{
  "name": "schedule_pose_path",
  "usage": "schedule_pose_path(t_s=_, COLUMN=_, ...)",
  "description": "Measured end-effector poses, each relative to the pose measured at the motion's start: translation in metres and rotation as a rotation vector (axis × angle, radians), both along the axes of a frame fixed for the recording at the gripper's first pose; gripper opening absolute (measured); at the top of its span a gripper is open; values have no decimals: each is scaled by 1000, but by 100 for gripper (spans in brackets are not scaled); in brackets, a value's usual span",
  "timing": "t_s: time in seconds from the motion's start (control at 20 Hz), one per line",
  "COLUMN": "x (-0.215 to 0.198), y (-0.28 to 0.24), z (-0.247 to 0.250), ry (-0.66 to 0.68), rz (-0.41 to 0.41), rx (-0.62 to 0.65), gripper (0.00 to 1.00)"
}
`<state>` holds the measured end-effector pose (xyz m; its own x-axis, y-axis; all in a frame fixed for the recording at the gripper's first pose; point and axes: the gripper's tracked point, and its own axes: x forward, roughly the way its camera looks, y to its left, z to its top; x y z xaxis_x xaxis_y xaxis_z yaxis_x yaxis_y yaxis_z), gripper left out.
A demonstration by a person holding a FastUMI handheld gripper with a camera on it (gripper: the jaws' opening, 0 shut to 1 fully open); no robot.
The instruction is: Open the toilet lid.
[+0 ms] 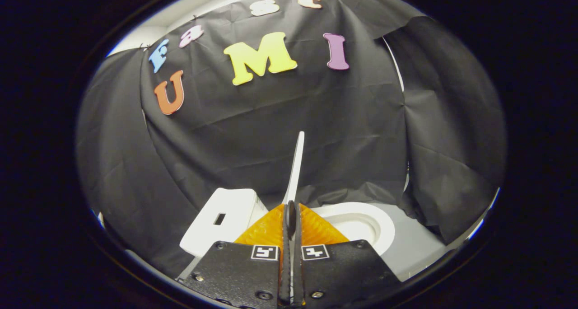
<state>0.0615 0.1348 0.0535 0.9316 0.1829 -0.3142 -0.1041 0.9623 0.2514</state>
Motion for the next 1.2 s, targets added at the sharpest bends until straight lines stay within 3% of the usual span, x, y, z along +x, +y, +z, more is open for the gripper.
schedule_pose_path(t_s=1.2, x=-15, y=138, z=24, ry=-61, rz=62, rx=-192, gripper=6)
